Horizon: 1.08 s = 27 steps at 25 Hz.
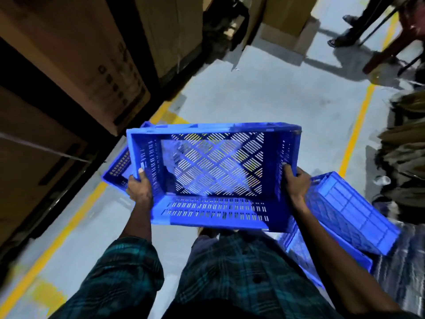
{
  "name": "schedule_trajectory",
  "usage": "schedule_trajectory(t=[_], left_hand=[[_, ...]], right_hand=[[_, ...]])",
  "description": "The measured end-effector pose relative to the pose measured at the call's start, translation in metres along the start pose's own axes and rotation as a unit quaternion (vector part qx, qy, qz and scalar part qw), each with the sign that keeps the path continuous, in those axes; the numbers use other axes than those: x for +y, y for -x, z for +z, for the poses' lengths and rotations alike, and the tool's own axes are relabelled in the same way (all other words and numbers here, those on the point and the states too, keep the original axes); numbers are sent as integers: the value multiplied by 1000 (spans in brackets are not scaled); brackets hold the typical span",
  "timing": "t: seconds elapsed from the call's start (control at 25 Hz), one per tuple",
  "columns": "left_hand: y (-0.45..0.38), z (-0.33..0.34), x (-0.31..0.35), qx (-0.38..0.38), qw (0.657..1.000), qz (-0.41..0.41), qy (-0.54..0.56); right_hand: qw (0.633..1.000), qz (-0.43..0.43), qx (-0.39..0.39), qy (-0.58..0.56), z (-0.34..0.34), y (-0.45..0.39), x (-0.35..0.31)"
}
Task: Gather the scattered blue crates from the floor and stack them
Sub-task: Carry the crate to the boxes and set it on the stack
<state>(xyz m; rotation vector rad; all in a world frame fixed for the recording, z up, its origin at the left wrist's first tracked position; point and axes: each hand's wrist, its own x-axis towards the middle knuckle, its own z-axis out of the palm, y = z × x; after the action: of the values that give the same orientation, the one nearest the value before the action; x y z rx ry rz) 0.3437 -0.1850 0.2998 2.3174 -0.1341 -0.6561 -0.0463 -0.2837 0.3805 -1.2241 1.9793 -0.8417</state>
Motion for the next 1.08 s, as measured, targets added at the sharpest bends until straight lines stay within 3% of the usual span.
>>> schedule_trajectory(t=[0.08, 0.2, 0.56, 0.8, 1.08], left_hand=[[0, -14, 3, 34, 999, -17, 1], [5, -34, 5, 89, 994, -47, -36], [-37, -79, -13, 194, 963, -183, 45], [-116, -95, -14, 223, 941, -238, 88], [-217, -69, -52, 166, 938, -280, 122]], right_hand=[[999, -13, -26, 27, 17, -17, -17], [986, -44, -130, 94, 49, -49, -40], [928, -118, -320, 151, 194, -77, -144], [911, -131, -353, 170, 336, -87, -193], [911, -99, -345, 202, 464, -92, -210]])
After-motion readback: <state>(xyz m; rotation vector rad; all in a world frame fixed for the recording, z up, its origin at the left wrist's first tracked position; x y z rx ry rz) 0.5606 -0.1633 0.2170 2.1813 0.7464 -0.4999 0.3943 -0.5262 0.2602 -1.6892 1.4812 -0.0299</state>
